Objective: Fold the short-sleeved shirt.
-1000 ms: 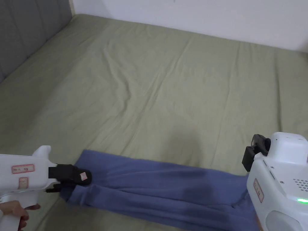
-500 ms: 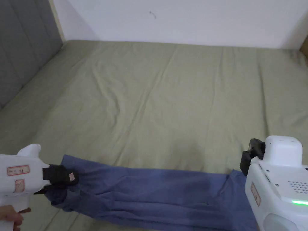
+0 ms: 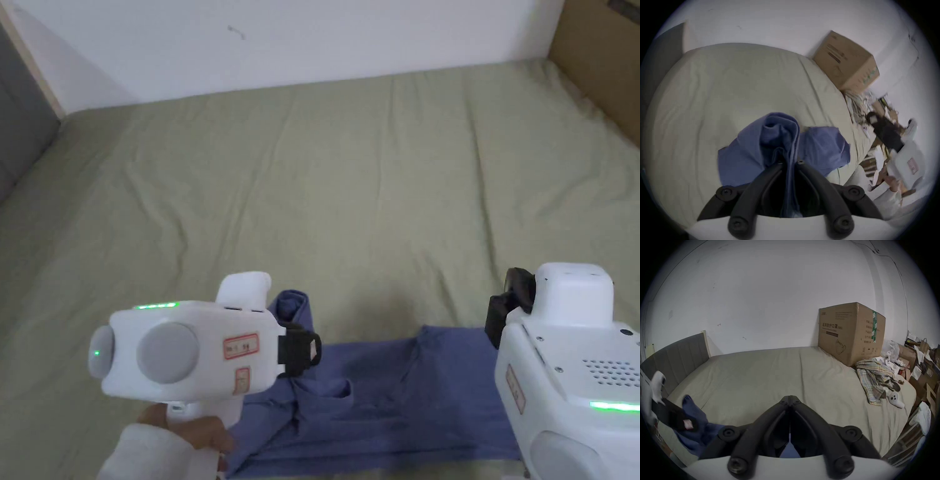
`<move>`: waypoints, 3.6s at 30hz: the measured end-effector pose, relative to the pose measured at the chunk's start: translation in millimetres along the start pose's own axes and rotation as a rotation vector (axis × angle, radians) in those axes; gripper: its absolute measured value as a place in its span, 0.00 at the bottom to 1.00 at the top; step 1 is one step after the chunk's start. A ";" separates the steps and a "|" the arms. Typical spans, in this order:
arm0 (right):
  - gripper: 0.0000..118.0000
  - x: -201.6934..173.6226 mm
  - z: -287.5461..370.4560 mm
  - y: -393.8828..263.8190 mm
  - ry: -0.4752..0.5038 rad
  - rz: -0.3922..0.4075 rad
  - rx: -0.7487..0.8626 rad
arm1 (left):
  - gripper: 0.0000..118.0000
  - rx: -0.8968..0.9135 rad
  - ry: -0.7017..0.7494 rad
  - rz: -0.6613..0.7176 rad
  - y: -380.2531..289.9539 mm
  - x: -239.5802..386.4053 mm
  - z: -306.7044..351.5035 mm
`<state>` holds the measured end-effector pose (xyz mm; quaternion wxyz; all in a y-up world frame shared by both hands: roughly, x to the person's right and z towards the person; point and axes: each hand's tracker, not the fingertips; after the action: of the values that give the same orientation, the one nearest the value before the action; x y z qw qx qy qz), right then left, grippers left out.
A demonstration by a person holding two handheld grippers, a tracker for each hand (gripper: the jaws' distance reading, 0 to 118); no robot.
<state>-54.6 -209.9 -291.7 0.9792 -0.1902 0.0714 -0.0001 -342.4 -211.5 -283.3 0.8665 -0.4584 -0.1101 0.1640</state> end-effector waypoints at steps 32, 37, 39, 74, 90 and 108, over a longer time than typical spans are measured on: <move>0.01 21.0 -9.9 -19.0 0.008 -0.042 -0.063 | 0.03 -0.141 0.015 0.138 -53.2 15.3 -99.9; 0.01 27.1 -8.9 -19.5 -0.001 -0.062 -0.058 | 0.03 -0.141 -0.034 0.105 -50.7 37.4 -110.8; 0.01 28.5 -9.5 -19.1 -0.003 -0.064 -0.061 | 0.03 -0.154 -0.037 0.105 -51.3 42.7 -112.1; 0.01 -57.6 3.6 -2.0 0.033 0.160 -0.038 | 0.80 0.206 -0.254 0.539 -115.6 -183.3 11.6; 0.01 -78.6 -10.2 -11.9 0.063 0.231 -0.094 | 0.09 0.064 -0.538 0.772 -117.6 -183.6 -67.7; 0.01 -84.0 -10.0 -18.9 0.072 0.218 -0.101 | 0.09 0.071 -0.131 0.592 -102.8 -279.6 72.1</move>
<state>-138.5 -228.9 -282.0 0.9593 -0.2304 0.1266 0.1031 -605.9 -318.6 -169.3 0.7875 -0.4285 -0.0216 0.4425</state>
